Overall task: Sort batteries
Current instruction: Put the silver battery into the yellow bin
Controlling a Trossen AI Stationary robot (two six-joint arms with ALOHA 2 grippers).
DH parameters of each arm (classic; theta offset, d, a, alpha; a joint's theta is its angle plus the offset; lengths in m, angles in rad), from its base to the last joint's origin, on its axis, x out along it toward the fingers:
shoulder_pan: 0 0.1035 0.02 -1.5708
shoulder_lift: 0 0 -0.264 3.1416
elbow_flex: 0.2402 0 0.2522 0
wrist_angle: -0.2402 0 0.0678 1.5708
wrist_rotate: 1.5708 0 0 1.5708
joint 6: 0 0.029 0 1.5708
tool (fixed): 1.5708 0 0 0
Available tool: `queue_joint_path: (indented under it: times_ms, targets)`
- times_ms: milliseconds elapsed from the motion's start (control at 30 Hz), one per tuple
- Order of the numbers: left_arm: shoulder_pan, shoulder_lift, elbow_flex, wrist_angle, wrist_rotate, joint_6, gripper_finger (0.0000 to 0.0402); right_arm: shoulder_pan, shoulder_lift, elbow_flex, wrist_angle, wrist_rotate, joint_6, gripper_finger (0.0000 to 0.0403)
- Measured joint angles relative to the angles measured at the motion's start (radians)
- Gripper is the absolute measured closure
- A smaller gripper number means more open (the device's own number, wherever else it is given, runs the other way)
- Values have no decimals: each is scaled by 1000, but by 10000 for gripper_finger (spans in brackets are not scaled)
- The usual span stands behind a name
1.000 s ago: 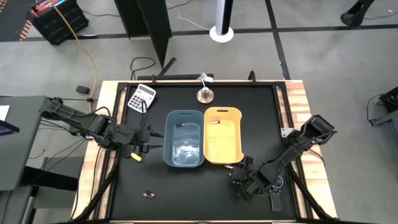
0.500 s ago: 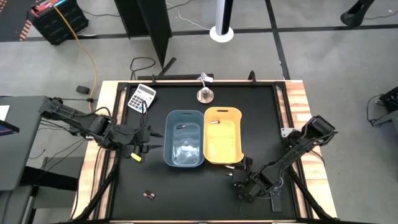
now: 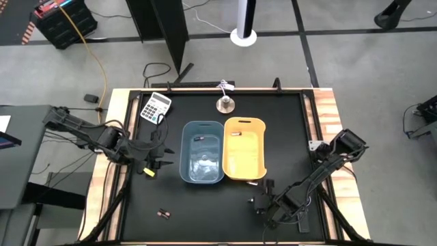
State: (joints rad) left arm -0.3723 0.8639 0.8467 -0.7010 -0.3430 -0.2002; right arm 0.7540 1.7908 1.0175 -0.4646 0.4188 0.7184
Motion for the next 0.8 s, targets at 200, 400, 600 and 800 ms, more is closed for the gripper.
queue_joint_path:
  times_ms: [200, 400, 600, 800]
  targets:
    - [-18, 0, 0, -8, 11, -7, 228, -1, 0, 64, -47, 17, -33, 381]
    - [-41, 0, 0, -19, 55, -23, 228, 3, -2, 199, -128, 100, -167, 381]
    - [-56, 0, 0, -29, 53, -37, 228, -12, -2, 424, -422, 307, -265, 381]
    - [-59, 0, 0, -28, 51, -53, 228, -107, -6, 568, -815, 374, -184, 377]
